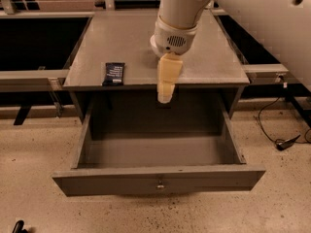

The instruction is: Place rxbar blueberry into top drawer

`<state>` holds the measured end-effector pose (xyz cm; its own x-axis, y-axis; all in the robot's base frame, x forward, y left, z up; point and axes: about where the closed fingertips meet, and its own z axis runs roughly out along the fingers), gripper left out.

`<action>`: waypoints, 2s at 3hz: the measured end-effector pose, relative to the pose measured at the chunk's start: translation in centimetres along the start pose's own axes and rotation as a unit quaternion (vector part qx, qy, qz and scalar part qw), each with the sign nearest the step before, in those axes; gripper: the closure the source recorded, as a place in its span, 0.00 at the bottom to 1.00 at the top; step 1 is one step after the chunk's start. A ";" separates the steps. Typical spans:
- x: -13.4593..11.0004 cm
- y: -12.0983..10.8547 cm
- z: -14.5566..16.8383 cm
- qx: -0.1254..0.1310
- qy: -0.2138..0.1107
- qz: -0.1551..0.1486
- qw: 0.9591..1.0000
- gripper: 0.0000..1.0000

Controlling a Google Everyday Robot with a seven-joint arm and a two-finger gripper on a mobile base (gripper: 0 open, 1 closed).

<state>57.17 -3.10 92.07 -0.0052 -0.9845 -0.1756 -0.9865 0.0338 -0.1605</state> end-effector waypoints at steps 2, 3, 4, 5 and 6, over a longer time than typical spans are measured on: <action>-4.4 -3.5 1.9 -0.025 -0.053 -0.011 0.998 0.00; -8.5 -5.9 2.7 -0.013 -0.084 -0.024 0.996 0.00; -11.1 -8.1 4.8 -0.005 -0.103 -0.032 0.994 0.00; -12.8 -10.0 7.3 -0.005 -0.110 -0.037 0.993 0.00; -14.4 -11.0 9.3 -0.011 -0.113 -0.044 0.993 0.00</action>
Offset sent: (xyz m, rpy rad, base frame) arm 0.0723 0.0894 0.0002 0.1777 0.0791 0.0944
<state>69.59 12.30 87.36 0.1158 -0.9196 -0.3754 -0.9847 -0.0567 -0.1648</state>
